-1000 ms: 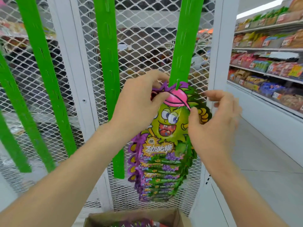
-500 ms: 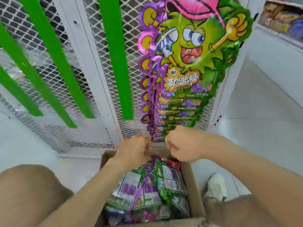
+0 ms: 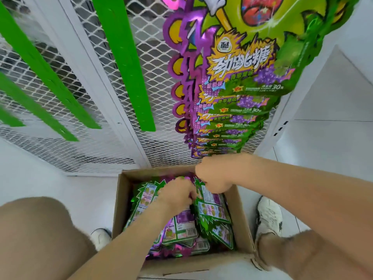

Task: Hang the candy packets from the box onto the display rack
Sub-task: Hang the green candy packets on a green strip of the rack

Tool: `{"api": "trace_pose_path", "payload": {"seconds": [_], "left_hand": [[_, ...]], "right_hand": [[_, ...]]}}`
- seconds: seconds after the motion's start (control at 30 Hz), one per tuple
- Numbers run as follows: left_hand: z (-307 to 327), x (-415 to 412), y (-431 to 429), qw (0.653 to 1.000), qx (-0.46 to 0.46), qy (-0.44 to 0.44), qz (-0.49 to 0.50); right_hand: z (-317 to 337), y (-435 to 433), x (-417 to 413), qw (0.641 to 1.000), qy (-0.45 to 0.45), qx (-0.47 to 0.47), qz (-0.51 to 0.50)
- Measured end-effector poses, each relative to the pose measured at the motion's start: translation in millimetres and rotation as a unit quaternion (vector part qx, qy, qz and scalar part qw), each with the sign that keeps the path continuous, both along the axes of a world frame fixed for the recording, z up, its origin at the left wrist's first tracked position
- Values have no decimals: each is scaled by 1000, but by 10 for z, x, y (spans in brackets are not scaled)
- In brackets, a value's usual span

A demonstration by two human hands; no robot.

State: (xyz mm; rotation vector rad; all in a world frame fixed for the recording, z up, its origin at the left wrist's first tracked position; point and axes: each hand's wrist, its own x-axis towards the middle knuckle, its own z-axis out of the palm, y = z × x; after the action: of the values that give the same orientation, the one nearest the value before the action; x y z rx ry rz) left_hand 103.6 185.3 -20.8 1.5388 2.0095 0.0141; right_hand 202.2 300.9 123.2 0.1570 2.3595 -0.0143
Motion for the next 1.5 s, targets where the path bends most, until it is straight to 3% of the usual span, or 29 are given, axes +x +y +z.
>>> {"api": "trace_pose_path", "payload": {"seconds": [0.13,0.23,0.3,0.43,0.57,0.67,0.77,0.9,1.0,1.1,1.2,1.33,1.43,1.5], "left_hand": [[357,-62,219,993,62,59,-77],[631,-230,316,995,75,-31,-63],[827,-322,353,992,62,-104,-36],[1267,-424,311,982,111,-152,28],[1761,-468,162,963,185,-156,114],[2149,-411,13,948,246,-121,164],[2521,-304,-151,937,273,-139,171],[2836,-138,-273,907,357,-117,191],[3010,16,-223,845,475,-103,221],[3233,147,-138,785,568,-102,228],[3497,231,-35,753,618,-35,224],[3984,339,181,742,639,68,193],[4332,332,396,760,620,62,187],[4502,305,523,783,595,16,183]], "right_hand": [[6,59,-96,996,-83,-29,10],[115,196,-90,994,-99,-51,-22],[162,311,-69,995,-54,-70,-46],[299,371,-35,990,53,-114,-68],[688,324,7,973,170,-149,-42],[978,237,100,943,275,-173,-71],[1160,178,237,912,335,-202,-121],[1286,129,352,854,435,-226,-174],[1441,31,394,777,572,-190,-182],[1719,7,455,721,656,-139,-173],[2084,84,526,646,733,-96,-191],[2613,276,508,544,815,-73,-185],[2915,452,455,495,850,-34,-177],[3032,558,411,481,859,-5,-177]]}}
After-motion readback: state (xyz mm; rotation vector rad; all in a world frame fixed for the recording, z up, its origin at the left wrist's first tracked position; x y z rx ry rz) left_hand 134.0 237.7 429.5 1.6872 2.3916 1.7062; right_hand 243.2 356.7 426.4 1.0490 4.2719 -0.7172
